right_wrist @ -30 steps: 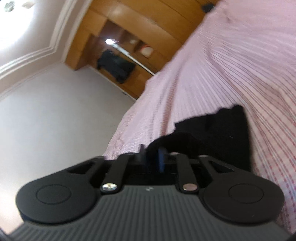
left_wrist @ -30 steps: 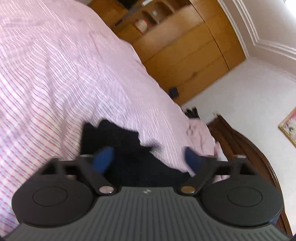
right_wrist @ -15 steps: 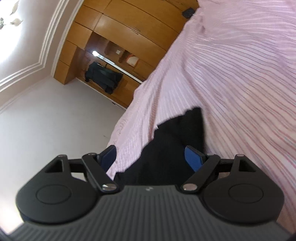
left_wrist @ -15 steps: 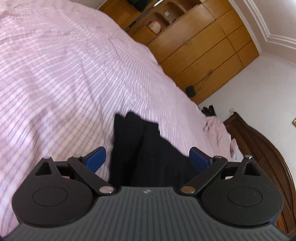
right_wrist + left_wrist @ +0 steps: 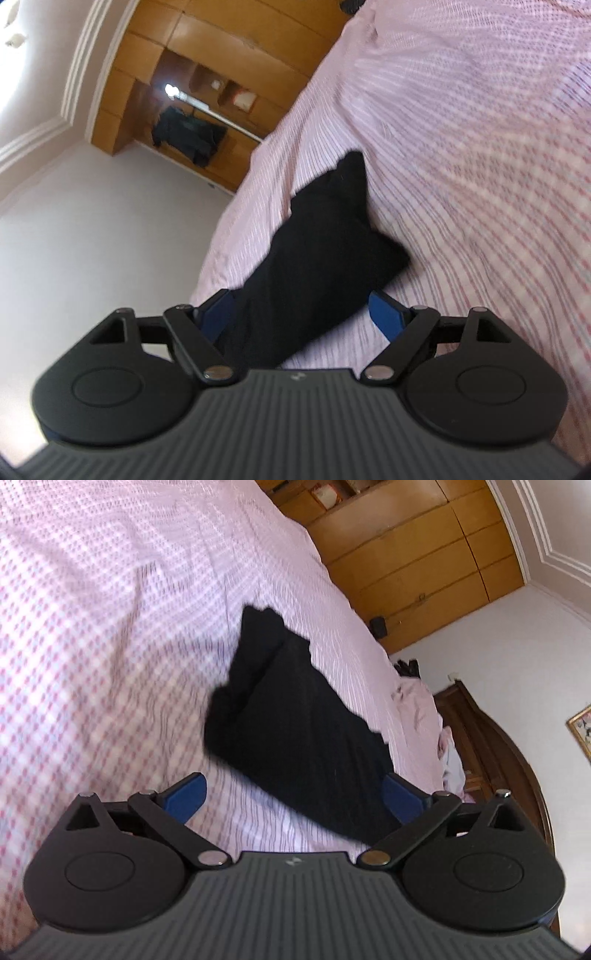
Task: Fold small clothes
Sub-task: 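Open both grippers and release the folded cardigan, then grasp one end of the folded cardigan with the right gripper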
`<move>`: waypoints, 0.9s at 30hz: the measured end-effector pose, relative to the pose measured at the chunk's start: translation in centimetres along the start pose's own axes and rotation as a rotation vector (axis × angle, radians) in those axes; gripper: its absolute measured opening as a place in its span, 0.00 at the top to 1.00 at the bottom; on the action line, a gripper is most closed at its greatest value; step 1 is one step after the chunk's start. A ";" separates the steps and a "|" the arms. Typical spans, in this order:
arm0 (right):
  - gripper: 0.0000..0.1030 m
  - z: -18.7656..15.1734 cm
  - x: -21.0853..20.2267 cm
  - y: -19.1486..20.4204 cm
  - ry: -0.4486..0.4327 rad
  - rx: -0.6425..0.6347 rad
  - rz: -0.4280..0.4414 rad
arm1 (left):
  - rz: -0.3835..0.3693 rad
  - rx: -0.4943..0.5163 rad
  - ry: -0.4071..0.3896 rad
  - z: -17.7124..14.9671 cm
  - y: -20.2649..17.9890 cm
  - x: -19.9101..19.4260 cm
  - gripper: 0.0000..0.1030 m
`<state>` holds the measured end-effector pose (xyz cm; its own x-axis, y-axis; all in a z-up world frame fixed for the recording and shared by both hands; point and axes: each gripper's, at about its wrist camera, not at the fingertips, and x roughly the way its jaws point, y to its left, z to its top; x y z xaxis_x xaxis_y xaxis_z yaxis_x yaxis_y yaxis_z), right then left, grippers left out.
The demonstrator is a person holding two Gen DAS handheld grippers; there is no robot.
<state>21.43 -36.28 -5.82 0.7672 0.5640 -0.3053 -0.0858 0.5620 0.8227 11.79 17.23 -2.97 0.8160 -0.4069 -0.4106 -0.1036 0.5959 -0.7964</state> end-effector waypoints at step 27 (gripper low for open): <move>0.21 7.3 9.3 -6.4 0.076 0.082 0.250 | -0.016 0.031 0.028 -0.1 -2.1 2.8 0.00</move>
<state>33.75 -39.01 -10.40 0.6784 0.7248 -0.1202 -0.2126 0.3503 0.9122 14.24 14.77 -2.44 0.8009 -0.4359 -0.4106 -0.0724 0.6102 -0.7890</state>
